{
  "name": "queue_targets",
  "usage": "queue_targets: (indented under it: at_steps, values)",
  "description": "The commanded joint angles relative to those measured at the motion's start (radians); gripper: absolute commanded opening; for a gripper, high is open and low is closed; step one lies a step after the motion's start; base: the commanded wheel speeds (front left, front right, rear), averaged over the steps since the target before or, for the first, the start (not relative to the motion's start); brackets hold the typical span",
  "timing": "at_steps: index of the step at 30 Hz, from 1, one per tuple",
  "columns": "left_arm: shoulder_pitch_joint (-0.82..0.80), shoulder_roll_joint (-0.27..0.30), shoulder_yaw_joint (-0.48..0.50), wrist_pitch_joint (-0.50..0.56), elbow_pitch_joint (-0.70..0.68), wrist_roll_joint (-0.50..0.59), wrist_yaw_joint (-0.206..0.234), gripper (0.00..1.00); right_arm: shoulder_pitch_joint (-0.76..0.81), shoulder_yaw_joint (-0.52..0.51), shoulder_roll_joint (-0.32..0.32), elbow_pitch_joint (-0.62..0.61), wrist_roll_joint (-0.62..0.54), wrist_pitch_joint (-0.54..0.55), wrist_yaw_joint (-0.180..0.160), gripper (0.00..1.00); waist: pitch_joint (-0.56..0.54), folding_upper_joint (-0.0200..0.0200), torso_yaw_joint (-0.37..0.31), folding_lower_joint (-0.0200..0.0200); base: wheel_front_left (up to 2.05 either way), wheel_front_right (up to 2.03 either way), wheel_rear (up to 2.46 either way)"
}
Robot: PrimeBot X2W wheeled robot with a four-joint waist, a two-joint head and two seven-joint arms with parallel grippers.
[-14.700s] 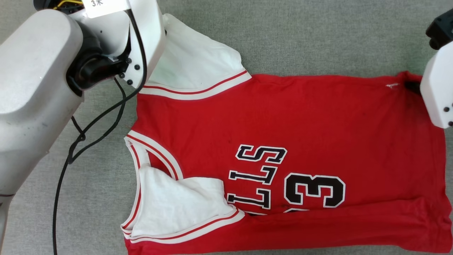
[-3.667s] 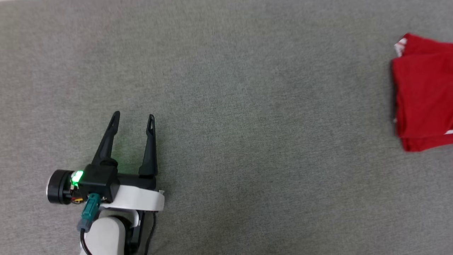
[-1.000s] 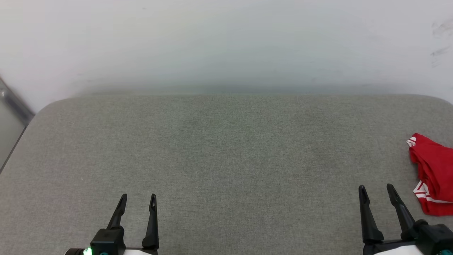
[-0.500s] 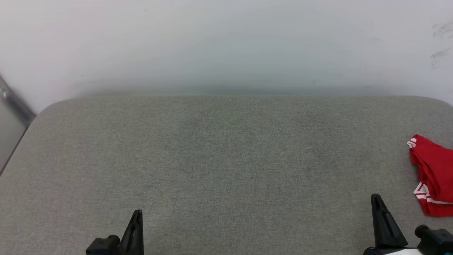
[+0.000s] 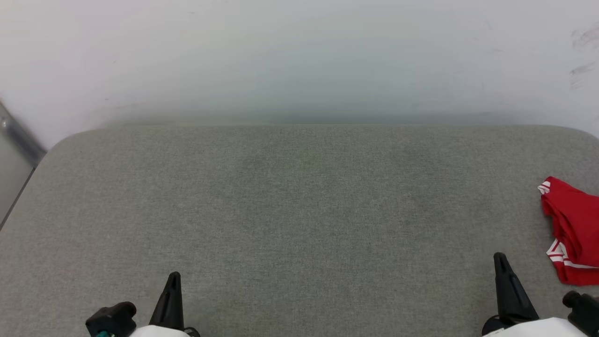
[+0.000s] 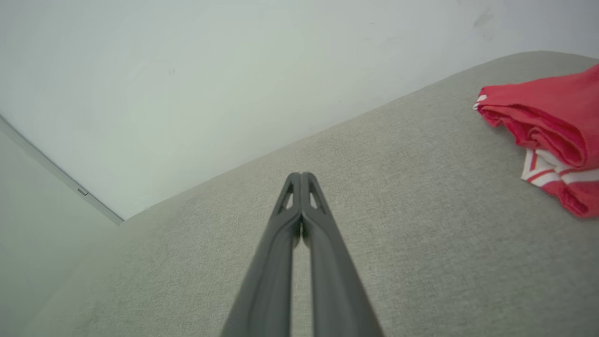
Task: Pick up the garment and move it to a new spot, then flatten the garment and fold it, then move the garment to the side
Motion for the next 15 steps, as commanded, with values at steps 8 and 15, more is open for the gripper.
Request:
queue_targets:
  at_steps: [8, 15]
  values:
    - [-0.053, 0.003, 0.018, 0.035, -0.001, -0.160, -0.015, 0.00, -0.056, -0.002, -0.013, 0.006, 0.154, 0.032, 0.000, 0.00, 0.002, 0.0000, -0.003, 0.0000, 0.00, 0.00, 0.00]
    - [-0.072, 0.004, 0.029, 0.061, 0.009, -0.270, -0.024, 0.00, -0.075, -0.004, -0.015, 0.020, 0.258, 0.057, 0.000, 0.00, 0.004, 0.0000, -0.006, 0.0000, 0.00, 0.00, 0.00]
